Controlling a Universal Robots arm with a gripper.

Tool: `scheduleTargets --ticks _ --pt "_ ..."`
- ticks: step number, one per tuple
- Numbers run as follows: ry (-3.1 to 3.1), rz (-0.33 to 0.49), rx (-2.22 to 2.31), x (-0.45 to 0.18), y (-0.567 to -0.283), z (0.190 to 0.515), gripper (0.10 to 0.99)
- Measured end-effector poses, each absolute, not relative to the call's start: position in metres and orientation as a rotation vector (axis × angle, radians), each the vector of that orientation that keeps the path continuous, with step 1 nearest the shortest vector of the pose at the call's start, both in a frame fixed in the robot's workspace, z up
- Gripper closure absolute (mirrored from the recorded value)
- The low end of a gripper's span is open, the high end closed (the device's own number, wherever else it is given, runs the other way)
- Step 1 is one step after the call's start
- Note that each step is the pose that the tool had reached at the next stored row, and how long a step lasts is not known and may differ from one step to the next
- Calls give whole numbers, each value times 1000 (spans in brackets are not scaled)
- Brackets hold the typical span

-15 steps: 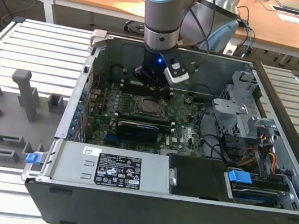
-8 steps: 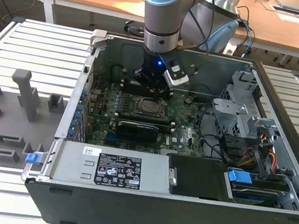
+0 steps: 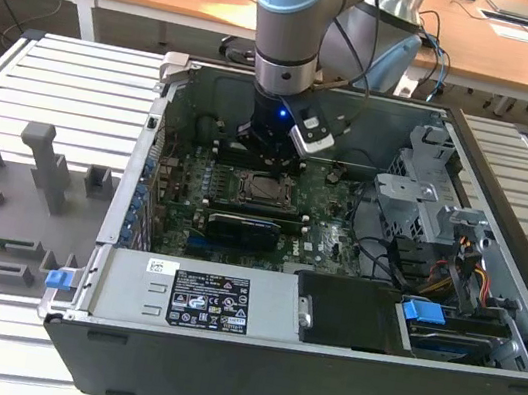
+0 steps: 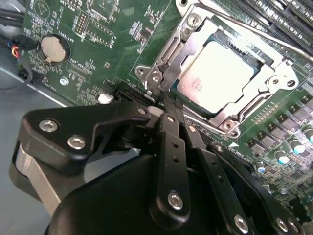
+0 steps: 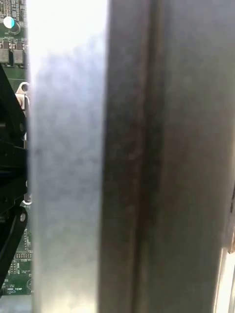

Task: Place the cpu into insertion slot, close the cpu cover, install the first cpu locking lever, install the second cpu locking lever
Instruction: 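Install the first cpu locking lever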

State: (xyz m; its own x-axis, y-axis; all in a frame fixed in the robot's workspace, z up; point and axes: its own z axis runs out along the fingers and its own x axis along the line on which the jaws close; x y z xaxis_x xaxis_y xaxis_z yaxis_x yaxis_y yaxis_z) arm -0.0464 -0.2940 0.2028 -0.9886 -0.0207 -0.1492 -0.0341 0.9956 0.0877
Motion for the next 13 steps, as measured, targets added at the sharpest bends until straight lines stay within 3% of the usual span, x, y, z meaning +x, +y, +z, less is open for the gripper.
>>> scheduleTargets --ticks 7,9,13 --pt "2990 136 -41 -46 -294 219 980" --pt "2986 199 -36 -46 -294 219 980" --pt "2984 218 -33 -47 -295 218 980"
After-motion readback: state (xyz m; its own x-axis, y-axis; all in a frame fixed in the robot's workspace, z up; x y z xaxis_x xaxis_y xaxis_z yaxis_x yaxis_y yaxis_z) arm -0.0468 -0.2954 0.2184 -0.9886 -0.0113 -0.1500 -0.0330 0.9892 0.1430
